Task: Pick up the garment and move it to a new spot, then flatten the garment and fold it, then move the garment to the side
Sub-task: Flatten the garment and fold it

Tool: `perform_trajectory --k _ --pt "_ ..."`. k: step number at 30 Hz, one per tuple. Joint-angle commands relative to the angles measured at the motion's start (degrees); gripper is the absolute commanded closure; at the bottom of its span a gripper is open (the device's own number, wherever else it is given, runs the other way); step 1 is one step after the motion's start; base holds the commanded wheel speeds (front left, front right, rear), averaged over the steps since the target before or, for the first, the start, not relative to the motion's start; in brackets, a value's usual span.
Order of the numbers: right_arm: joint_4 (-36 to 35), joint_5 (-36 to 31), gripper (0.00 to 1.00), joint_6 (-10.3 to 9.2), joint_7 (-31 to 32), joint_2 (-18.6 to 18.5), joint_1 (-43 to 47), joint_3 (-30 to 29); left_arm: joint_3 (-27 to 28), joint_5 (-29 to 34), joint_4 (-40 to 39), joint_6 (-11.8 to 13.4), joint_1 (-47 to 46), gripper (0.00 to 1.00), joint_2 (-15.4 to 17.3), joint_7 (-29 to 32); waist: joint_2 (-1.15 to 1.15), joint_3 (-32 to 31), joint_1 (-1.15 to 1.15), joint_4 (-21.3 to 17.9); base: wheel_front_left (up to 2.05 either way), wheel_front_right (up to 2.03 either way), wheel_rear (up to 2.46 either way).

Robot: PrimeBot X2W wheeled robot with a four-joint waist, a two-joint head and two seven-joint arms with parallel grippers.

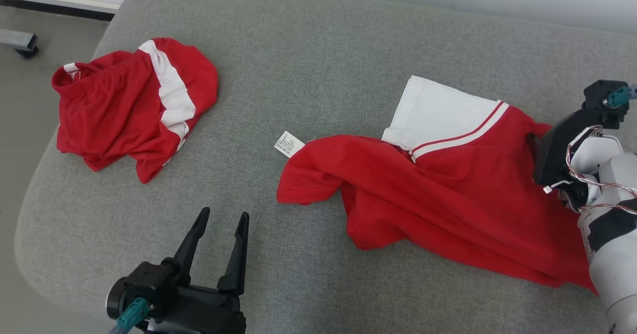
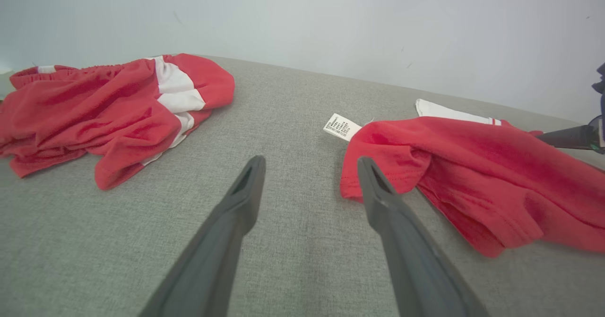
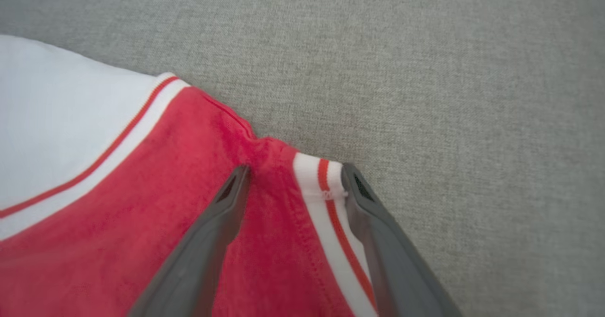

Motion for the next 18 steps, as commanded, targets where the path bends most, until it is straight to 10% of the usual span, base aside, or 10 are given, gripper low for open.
perform_trajectory --k 1,18 --pt "1.3 -0.3 1.0 -0.13 -0.5 0.1 0.2 0.4 0.5 -0.1 0.0 0.1 -0.3 0.0 -0.1 -0.1 0.0 0.4 0.0 -0.1 0.0 0.0 0.0" --pt "-13.0 9.2 1.0 -0.13 -23.4 2.4 -8.4 20.5 2.2 0.3 1.0 0.1 1.0 0.0 0.2 0.0 0.0 -4.1 0.0 -4.5 0.0 0.0 0.0"
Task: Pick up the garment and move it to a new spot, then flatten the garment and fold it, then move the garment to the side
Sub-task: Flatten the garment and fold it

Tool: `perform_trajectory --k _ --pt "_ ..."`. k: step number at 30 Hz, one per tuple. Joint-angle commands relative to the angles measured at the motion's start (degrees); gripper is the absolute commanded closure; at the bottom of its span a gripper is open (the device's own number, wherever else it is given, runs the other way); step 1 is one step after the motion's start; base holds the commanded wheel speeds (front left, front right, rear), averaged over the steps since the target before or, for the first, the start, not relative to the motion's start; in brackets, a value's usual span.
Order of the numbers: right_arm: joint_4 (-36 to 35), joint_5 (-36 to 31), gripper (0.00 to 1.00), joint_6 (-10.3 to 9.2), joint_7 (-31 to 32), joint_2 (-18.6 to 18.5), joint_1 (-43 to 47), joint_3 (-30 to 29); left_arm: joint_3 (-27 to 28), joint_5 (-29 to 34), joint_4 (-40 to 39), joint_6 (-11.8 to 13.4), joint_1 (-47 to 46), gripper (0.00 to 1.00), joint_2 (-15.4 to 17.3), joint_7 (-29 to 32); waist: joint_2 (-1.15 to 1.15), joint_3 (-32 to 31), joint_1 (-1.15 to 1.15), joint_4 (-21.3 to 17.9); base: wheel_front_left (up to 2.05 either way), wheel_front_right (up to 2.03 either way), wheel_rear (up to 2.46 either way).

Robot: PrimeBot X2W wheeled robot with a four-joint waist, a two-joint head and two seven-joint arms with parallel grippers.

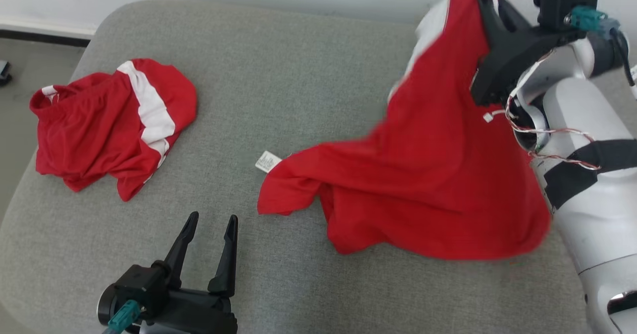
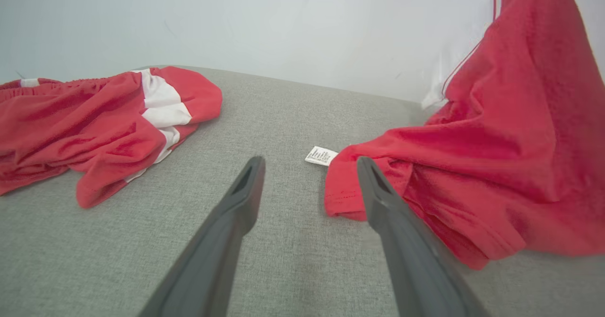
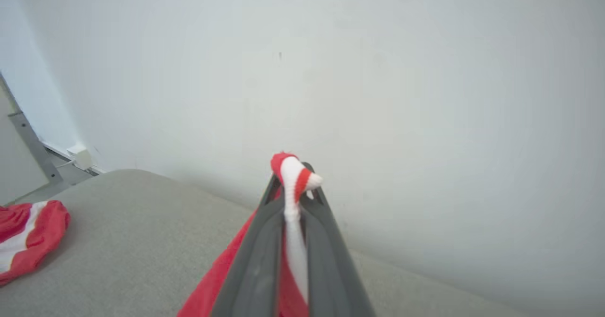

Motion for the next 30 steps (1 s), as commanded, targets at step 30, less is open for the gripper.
perform_trajectory --k 30 --pt "-27.5 9.0 1.0 -0.13 14.0 -13.5 54.4 -8.6 2.2 0.4 0.6 0.2 5.3 0.0 0.7 0.0 0.0 -9.0 0.0 -9.7 0.0 0.0 0.0"
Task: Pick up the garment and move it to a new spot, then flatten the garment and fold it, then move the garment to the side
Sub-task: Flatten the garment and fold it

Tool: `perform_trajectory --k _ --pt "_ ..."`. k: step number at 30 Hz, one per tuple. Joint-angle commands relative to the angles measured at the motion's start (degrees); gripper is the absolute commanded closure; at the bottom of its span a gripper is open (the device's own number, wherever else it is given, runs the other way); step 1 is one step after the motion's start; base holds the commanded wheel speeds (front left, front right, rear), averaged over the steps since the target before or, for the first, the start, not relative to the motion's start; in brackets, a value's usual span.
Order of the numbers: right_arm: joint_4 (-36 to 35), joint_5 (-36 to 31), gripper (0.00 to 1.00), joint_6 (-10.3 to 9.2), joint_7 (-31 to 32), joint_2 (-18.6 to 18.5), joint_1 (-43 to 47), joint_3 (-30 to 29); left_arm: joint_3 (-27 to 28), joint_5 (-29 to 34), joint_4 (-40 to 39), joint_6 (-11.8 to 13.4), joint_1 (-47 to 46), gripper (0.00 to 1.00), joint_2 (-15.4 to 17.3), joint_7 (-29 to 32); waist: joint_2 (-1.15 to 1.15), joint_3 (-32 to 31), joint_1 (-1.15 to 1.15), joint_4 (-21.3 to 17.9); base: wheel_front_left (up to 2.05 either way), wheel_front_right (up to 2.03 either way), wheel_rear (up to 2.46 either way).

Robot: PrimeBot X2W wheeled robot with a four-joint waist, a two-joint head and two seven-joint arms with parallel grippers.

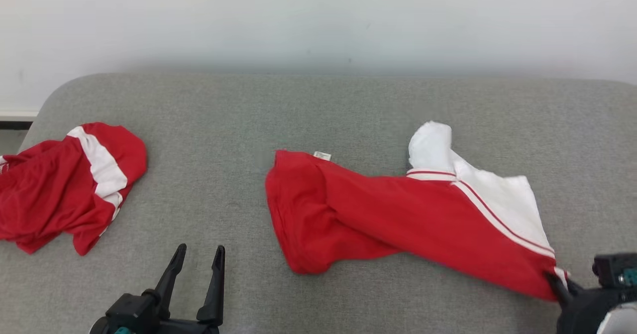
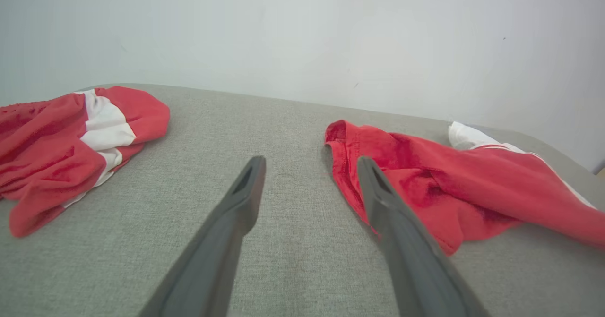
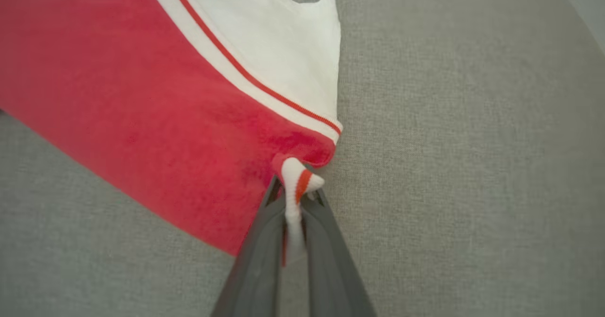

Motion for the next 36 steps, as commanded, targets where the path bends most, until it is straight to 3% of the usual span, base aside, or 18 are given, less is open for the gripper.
perform_trajectory --k 1,5,6,7,15,20,28,36 --pt "-0.7 -1.2 1.0 -0.13 0.9 1.2 1.6 -1.7 0.0 0.0 0.1 0.2 0.1 0.0 0.3 0.0 0.01 -0.3 0.01 -0.5 0.0 0.0 0.0" --pt "-0.7 -4.6 1.0 -0.13 5.4 5.1 5.7 -7.3 -0.4 -0.1 0.2 0.1 0.0 0.0 0.4 -0.1 0.01 -0.4 0.01 -0.7 0.0 0.0 0.0" --pt "-1.2 -5.4 0.11 -0.13 6.2 6.1 6.2 -8.1 -0.5 -0.1 0.2 0.1 0.1 0.0 0.4 0.0 0.01 -0.5 0.01 -0.7 0.0 0.0 0.0" --pt "-1.7 -5.9 0.0 -0.13 6.8 7.0 6.3 -9.3 -0.6 -0.1 0.2 0.1 0.2 0.0 0.3 0.0 0.01 -0.5 0.01 -0.7 0.0 0.0 0.0" --pt "-6.5 -10.2 0.0 -0.13 8.0 11.7 7.5 -15.4 -0.9 -0.2 0.7 0.1 0.9 0.0 0.3 0.0 0.01 -1.5 0.01 -0.6 0.0 0.0 0.0" --pt "-12.6 -12.4 0.0 -0.13 0.2 15.3 6.4 -17.7 -0.3 -0.3 0.6 0.2 1.6 0.0 0.2 0.0 0.01 -2.5 0.01 -0.7 0.0 0.0 0.0" --pt "-19.5 -15.5 0.0 -0.13 -15.7 18.9 7.1 -13.1 1.2 -0.4 0.7 0.6 3.3 0.0 0.5 0.0 0.01 -5.1 0.01 -1.0 0.0 0.0 0.0" --pt "-18.1 -16.8 0.0 -0.13 -23.3 21.0 10.1 -9.1 2.4 -0.4 0.4 1.3 5.4 0.0 0.7 0.0 0.01 -6.9 0.01 -1.5 0.0 0.0 0.0"
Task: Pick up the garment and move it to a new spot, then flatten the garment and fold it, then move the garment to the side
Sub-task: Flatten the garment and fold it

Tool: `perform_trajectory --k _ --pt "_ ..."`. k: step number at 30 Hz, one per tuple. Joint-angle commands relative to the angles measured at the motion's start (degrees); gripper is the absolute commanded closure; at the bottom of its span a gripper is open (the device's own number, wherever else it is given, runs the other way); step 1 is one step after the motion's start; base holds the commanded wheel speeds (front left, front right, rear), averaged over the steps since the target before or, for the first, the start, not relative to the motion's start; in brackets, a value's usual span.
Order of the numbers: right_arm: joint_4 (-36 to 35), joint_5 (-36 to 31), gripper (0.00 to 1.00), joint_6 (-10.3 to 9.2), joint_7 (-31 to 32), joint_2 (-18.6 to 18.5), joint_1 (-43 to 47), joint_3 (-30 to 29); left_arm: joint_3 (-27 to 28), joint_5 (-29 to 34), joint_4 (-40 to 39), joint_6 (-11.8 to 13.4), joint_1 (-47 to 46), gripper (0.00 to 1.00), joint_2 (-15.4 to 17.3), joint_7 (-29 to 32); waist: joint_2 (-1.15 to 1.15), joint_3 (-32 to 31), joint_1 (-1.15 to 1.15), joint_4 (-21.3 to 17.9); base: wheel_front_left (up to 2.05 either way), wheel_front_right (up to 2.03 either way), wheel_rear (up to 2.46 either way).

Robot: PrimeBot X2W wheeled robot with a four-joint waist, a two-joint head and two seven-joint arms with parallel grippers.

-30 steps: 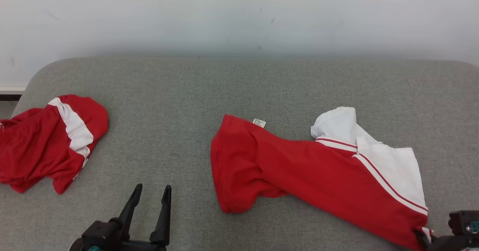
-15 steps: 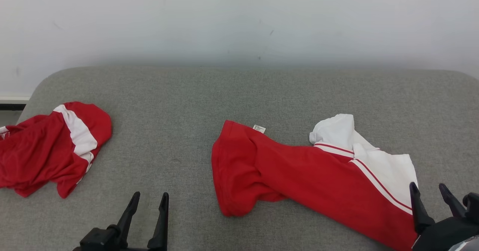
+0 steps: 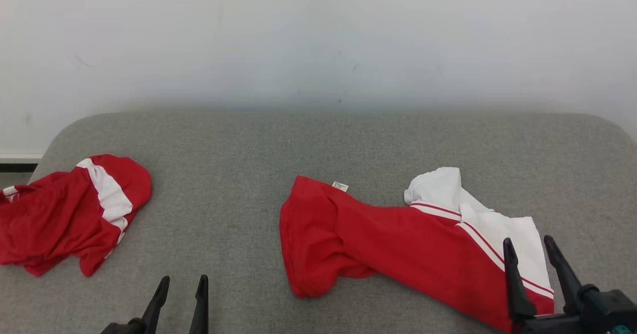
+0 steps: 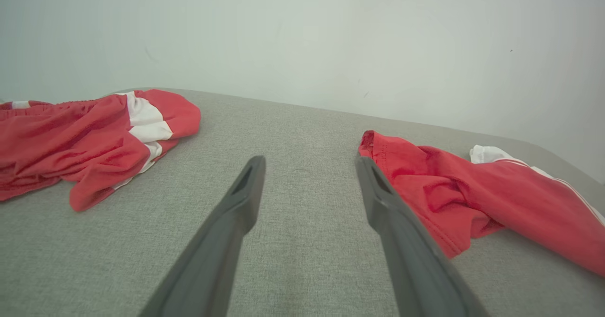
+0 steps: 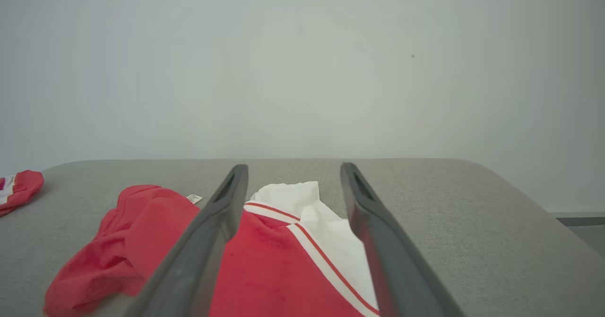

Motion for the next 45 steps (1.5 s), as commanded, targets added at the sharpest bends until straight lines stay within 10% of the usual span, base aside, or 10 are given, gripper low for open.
perform_trajectory --k 1,18,31,45 --pt "1.0 0.1 0.0 -0.13 -0.6 0.5 1.1 0.4 0.3 -0.1 -0.1 0.2 0.9 0.0 0.2 0.0 0.0 -0.7 0.01 -0.2 0.0 0.0 0.0" --pt "6.6 2.1 0.0 -0.13 -2.8 0.6 -0.1 2.1 -0.2 -0.3 1.2 0.5 -0.5 0.0 0.2 0.8 0.0 -0.7 0.01 -2.5 0.0 0.0 0.0" --pt "7.2 2.9 0.0 -0.13 -2.5 -0.7 -3.2 7.2 -0.1 -7.2 17.3 3.8 -25.1 0.0 -0.6 25.3 0.0 5.0 0.01 -7.4 0.0 0.0 0.0" --pt "12.0 3.8 0.0 -0.13 -4.0 -2.6 -10.8 18.5 0.2 -9.2 33.0 8.9 -44.2 0.0 -0.8 31.7 0.0 12.9 0.01 -15.8 0.0 0.0 0.0"
